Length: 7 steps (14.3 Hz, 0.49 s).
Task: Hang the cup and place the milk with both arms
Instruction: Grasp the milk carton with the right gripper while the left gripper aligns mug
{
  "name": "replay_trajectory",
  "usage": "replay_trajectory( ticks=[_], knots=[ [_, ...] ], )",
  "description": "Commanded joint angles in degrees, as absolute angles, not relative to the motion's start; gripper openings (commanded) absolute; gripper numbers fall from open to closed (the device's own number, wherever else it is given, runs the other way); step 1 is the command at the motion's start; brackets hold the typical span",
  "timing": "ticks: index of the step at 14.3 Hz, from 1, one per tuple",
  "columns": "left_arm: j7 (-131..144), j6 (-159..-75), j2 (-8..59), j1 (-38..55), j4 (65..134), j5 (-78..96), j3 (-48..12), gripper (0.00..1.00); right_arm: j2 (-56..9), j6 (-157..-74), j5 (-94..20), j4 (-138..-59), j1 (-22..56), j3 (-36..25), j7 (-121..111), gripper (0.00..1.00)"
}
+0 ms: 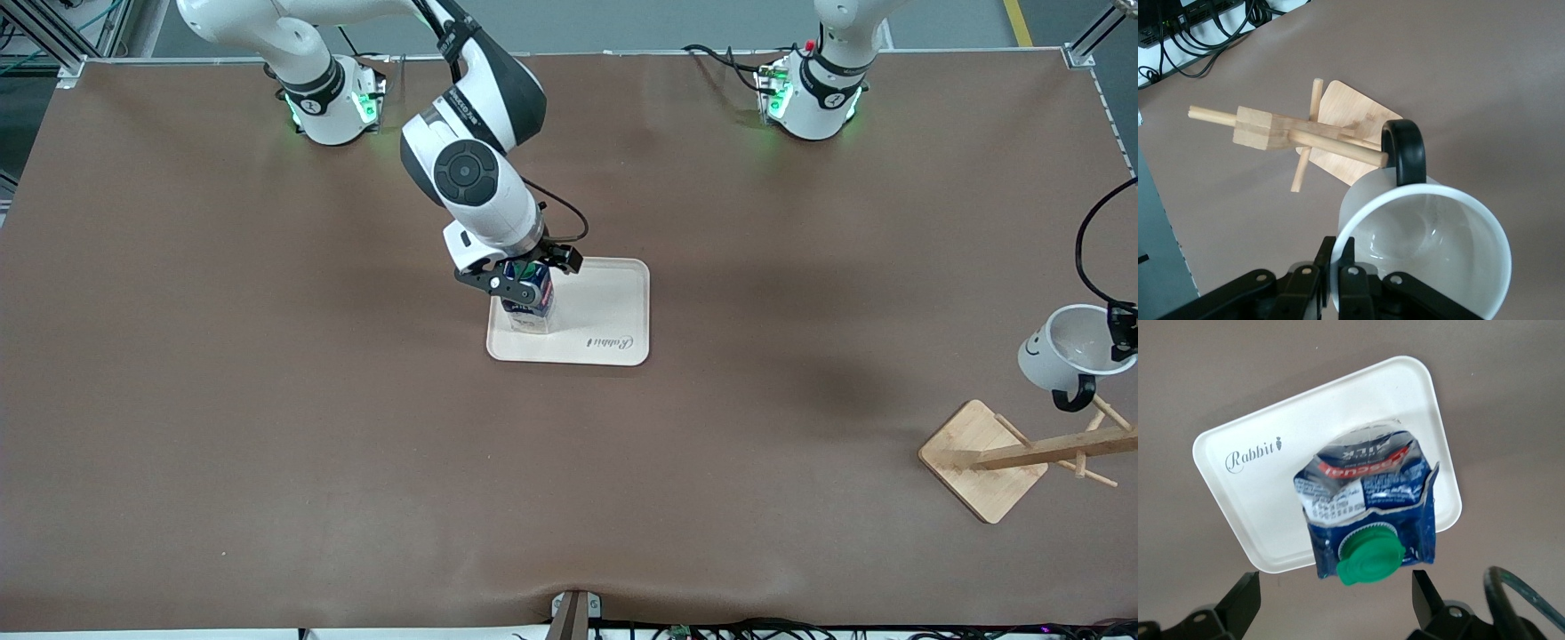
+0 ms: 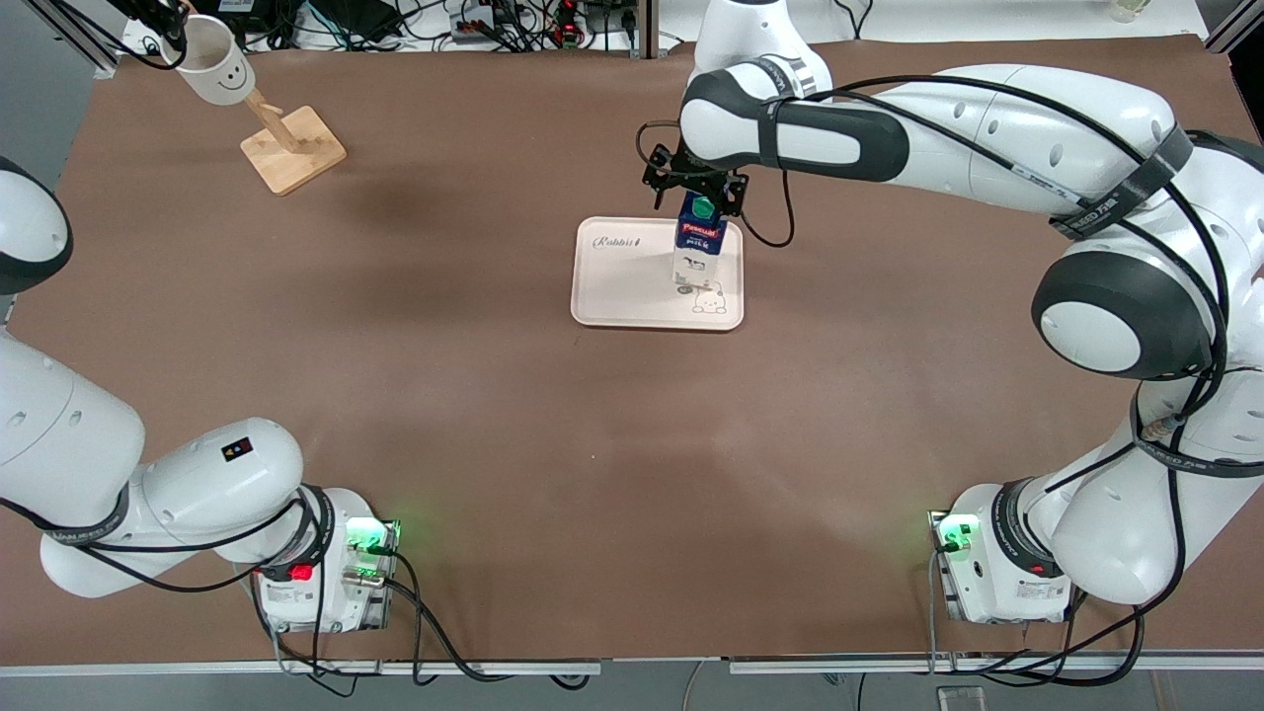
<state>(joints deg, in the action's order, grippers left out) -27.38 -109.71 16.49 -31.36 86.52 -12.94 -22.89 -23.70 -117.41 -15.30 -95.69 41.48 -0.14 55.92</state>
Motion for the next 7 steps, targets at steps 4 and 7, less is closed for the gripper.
replay_trajectory(
  ticks=[4,7],
  knots=[
    [-30.31,-109.86,18.28,-33.39,84.11,-11.51,-23.2,0.0,-23.82,-115.33,-12.48,-95.36,41.49,-0.53,56.25,1.0],
    [-32.34,-110.82,19.51,-34.71,83.67,-11.34,-23.2,0.0,-23.64,-110.4,-12.31,-94.22,41.04,-0.62,55.9,1.0]
  ],
)
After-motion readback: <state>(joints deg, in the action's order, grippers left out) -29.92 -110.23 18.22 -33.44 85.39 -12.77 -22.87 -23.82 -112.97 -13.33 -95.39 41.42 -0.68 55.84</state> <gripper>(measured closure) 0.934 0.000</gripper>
